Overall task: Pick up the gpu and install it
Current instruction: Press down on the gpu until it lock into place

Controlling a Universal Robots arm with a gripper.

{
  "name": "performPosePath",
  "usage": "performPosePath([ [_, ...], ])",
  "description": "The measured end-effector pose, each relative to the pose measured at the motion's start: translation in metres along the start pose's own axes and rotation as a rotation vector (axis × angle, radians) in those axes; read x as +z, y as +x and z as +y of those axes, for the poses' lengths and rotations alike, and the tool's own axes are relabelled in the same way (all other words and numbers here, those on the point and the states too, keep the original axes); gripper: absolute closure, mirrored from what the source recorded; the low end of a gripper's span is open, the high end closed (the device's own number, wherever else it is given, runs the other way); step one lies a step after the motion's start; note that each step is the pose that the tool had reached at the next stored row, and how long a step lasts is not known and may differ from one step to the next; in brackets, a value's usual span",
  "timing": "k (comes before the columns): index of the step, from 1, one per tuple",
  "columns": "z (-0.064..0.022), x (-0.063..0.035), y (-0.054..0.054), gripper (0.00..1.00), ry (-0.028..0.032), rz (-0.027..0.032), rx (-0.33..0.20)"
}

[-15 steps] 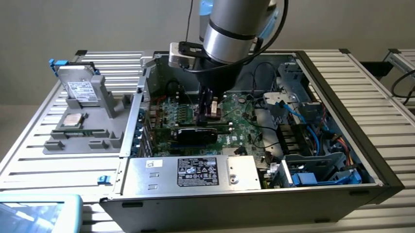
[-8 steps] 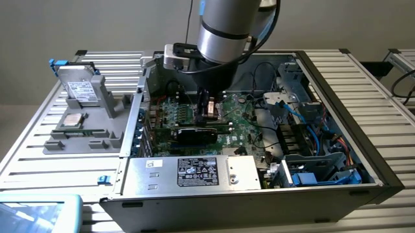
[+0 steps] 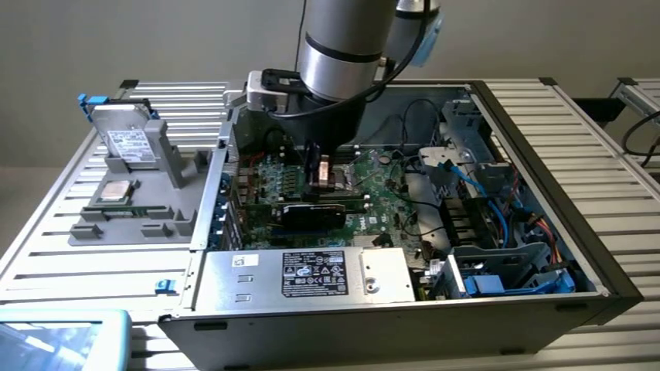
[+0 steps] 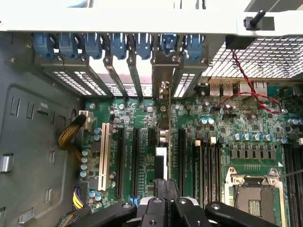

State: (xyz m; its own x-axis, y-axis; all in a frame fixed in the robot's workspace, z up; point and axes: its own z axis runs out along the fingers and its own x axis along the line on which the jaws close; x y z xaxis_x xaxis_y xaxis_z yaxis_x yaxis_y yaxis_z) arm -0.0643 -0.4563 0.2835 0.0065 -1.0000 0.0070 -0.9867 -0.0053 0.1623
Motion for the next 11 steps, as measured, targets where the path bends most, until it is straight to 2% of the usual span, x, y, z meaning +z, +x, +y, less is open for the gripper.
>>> performPosePath([
  [2,0.0049,0.0014,-0.0001,0.88,0.0069,-0.0001,0.0],
  [3,0.0066,0.0022,-0.0002,0.88,0.0124,-0.0002,0.0],
  [9,0.0107,0.0045,-0.0019,0.88,0.047,-0.0008,0.007],
  [11,0.012,0.0046,-0.0029,0.88,0.0619,-0.0005,0.008],
])
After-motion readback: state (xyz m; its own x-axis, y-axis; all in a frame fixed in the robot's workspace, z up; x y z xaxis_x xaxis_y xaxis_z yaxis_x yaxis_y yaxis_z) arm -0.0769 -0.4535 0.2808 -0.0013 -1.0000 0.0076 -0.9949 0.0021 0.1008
